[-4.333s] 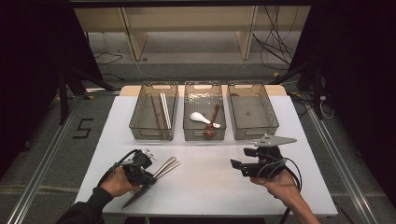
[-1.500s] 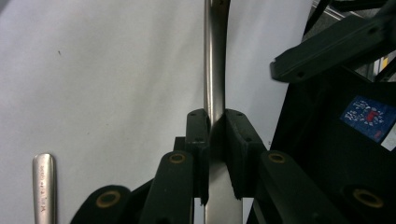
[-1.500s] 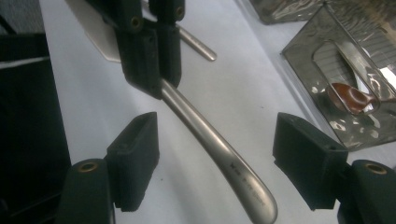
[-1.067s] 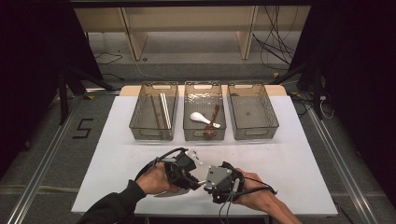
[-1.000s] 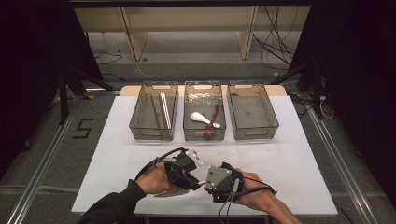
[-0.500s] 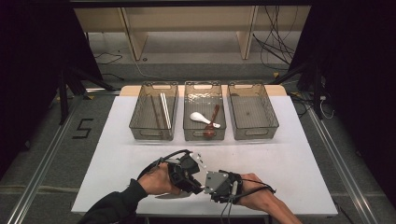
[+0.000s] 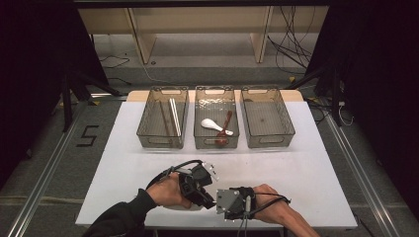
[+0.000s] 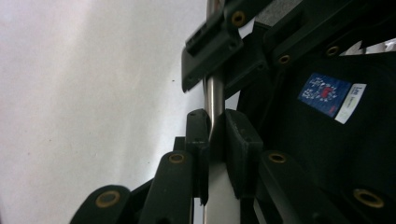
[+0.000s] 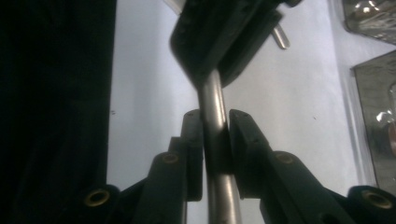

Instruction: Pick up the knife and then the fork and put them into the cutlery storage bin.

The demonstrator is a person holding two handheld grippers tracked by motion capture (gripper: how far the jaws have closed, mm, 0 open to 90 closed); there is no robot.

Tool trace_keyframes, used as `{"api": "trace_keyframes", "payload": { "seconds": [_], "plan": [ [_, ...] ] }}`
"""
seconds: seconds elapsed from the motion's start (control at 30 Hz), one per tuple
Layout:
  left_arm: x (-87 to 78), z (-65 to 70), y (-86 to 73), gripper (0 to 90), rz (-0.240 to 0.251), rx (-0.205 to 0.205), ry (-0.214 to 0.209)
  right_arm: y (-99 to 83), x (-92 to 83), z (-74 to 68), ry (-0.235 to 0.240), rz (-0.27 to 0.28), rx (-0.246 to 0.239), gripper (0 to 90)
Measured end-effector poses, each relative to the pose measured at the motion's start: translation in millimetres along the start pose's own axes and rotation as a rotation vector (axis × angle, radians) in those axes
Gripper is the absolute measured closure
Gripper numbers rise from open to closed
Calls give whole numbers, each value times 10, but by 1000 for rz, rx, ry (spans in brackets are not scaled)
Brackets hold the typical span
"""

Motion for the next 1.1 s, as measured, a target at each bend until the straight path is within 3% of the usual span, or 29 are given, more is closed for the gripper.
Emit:
{"api": "trace_keyframes", "payload": {
  "seconds": [0.17,0.27,0.43,0.47,0.5,0.6,0.9,1.1],
  "plan": [
    [-4,10,5,796,6,1,-10,-3,-13,-23,21,3,-17,794],
    [-2,16,10,789,0,3,-8,-1,-14,-17,10,1,-37,795],
    [-73,-8,41,739,35,-30,5,8,-55,-19,22,14,1,797],
    [-104,-17,46,731,43,-28,11,10,-56,-3,14,21,-11,797],
    [-140,-28,66,721,66,-43,26,9,-60,3,11,24,-6,797],
    [-249,-101,40,656,64,-40,57,12,-77,-9,26,31,7,797],
    [-595,-289,1,516,144,-90,163,-9,-114,64,-6,44,31,797],
    [-913,-486,-56,384,261,-165,280,-38,-168,212,-55,69,76,797]
  ]
}}
Point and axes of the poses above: each handheld gripper's, and its own axes: x roughly forward along the jaws, y roughly out of its top, z roughly to its right, the point moved 10 cm from there along x, roughly forward along the jaws, and after that the axes turned 11 degrees about x, right-handed, at the moved point
